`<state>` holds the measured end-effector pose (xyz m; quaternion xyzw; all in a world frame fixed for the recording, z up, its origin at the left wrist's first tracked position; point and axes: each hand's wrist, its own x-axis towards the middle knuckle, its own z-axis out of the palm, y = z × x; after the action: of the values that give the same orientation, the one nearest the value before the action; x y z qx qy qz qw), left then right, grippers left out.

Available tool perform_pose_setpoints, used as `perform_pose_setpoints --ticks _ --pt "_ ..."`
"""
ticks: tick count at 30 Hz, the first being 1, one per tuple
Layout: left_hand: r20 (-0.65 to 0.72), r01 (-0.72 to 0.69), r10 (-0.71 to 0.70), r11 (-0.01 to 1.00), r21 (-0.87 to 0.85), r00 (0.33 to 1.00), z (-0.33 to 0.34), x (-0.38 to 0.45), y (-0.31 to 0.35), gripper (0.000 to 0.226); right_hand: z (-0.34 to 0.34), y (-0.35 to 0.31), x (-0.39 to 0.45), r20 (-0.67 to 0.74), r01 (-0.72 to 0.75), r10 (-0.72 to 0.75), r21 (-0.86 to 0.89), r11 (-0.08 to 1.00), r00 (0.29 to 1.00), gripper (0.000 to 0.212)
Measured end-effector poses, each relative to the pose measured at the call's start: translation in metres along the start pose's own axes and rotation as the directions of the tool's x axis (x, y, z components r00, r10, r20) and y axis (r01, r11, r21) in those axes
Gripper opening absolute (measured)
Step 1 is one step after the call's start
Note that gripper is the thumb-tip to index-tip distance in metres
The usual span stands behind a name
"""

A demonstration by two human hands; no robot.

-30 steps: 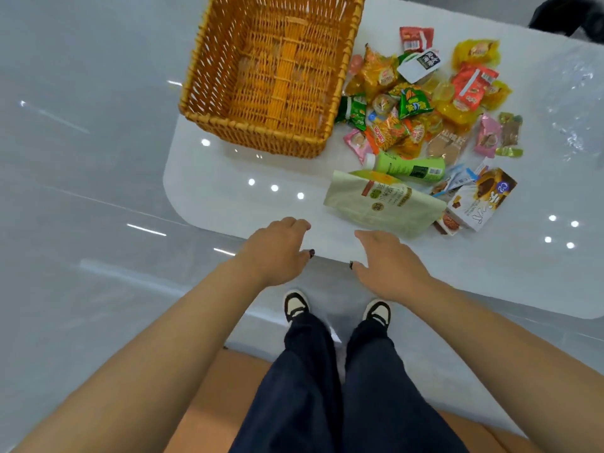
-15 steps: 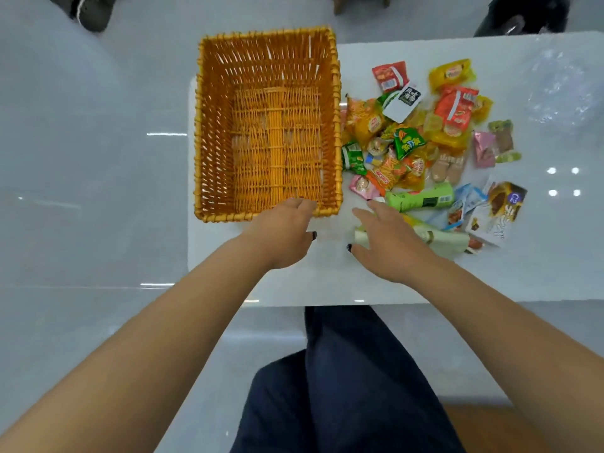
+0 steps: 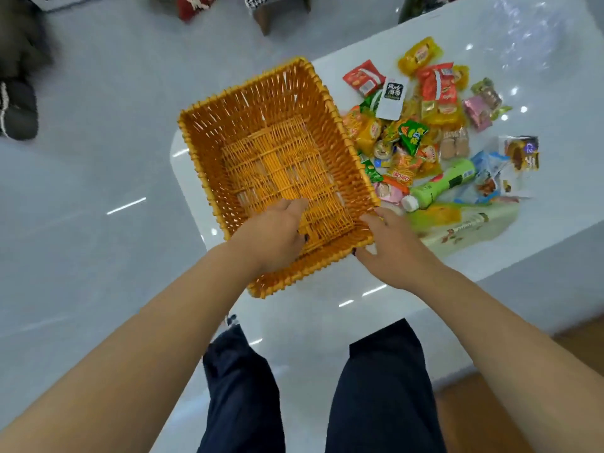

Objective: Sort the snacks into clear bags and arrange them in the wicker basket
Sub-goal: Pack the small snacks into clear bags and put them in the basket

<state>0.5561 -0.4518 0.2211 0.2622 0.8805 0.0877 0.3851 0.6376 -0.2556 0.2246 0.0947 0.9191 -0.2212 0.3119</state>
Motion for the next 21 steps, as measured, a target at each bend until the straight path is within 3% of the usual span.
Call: perform_pose_setpoints --ticks 9,12,21 --pt "0.073 -0.148 0.136 0.969 0.197 0.988 -0.028 -0.03 -0.079 0.069 0.054 -0.076 -0.02 -0.095 -0.201 0.253 0.374 0.905 0.963 0.061" --pt "0.117 -0.189 0.163 0.945 0.267 0.98 -0.031 -0.032 -0.084 0.061 0.061 -0.089 -0.026 -0.096 -0.235 0.302 0.427 0.873 0.948 0.062" --pt "0.272 -0.372 0.285 0.854 0.363 0.919 -0.074 -0.004 -0.084 0.07 0.059 -0.129 -0.027 -0.083 -0.37 0.481 0.528 0.764 0.873 0.06"
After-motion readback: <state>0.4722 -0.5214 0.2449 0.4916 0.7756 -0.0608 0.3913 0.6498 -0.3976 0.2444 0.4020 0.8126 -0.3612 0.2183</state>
